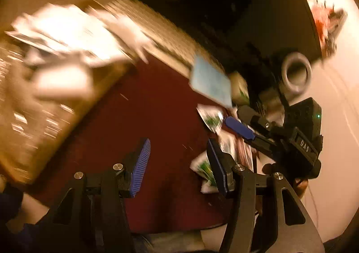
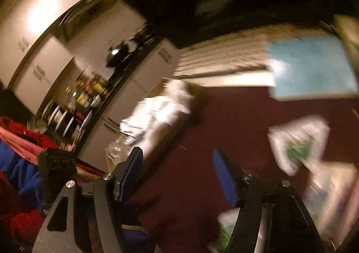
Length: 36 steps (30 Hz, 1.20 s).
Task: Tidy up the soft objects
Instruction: 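Grasp the green-printed sachet with the left gripper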
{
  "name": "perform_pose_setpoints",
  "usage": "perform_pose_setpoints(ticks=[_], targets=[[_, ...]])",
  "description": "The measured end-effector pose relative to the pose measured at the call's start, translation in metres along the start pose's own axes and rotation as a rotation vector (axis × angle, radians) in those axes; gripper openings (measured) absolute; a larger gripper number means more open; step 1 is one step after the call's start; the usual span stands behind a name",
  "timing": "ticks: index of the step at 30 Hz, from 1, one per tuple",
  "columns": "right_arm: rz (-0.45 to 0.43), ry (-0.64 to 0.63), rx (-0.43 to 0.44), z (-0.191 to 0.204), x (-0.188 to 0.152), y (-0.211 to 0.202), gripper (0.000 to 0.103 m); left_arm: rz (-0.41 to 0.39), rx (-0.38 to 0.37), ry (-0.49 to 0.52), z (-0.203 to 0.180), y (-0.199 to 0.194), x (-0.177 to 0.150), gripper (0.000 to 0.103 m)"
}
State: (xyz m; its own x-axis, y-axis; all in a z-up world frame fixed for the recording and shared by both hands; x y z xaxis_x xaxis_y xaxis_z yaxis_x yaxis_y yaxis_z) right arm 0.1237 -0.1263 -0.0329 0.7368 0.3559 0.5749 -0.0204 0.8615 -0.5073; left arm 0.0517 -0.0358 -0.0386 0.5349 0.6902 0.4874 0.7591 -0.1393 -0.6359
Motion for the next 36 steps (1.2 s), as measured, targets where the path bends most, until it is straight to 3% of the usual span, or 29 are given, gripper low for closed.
perform_pose_setpoints(ticks=[6, 15, 17, 19, 24, 31, 33, 36], targets=[[-0.021, 0.087, -0.041, -0.046, -0.017, -0.034, 0.065, 0.181, -0.02, 0.055, -0.038, 0.056, -0.037, 0.052], [-0.032, 0.084, -0.028, -0.056, -0.026, -0.041, 0.065, 0.274, -0.001, 0.063, -0.057, 0.087, -0.059, 0.052], [-0.03, 0.083, -0.027, -0.056, -0.027, -0.039, 0.065, 0.257, 0.011, 0.073, -0.061, 0.091, -0.057, 0.047], [-0.033, 0.084, -0.034, -0.054, -0.023, -0.036, 0.065, 0.243, 0.042, 0.065, -0.058, 0.096, -0.056, 0.027], [-0.044, 0.103, -0.136, -0.064, 0.0, -0.021, 0.065, 0.216, -0.013, 0.06, -0.055, 0.089, -0.061, 0.022], [-0.004, 0.166, -0.311, -0.097, 0.025, 0.008, 0.065, 0.128, -0.109, -0.032, -0.028, 0.039, -0.047, 0.022], [-0.005, 0.168, -0.341, -0.103, 0.026, 0.013, 0.065, 0.1, -0.089, -0.043, -0.019, 0.022, -0.038, 0.022], [0.0, 0.146, -0.384, -0.103, 0.024, 0.02, 0.065, 0.104, -0.015, 0.037, -0.01, -0.002, -0.024, 0.022]])
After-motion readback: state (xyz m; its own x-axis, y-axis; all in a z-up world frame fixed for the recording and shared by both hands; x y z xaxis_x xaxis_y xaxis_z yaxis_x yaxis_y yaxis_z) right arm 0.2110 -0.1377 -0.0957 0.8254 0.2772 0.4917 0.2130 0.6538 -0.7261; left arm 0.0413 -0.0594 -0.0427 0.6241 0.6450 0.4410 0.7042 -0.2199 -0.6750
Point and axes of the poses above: each gripper's, at about its wrist camera, not at the fingertips, and y roughly the way its jaws point, z to its left, x to its top, the point moved 7 cm from there along y, roughly the way its jaws point, and after that the axes turned 2 degrees about x, right-handed, at the moved point
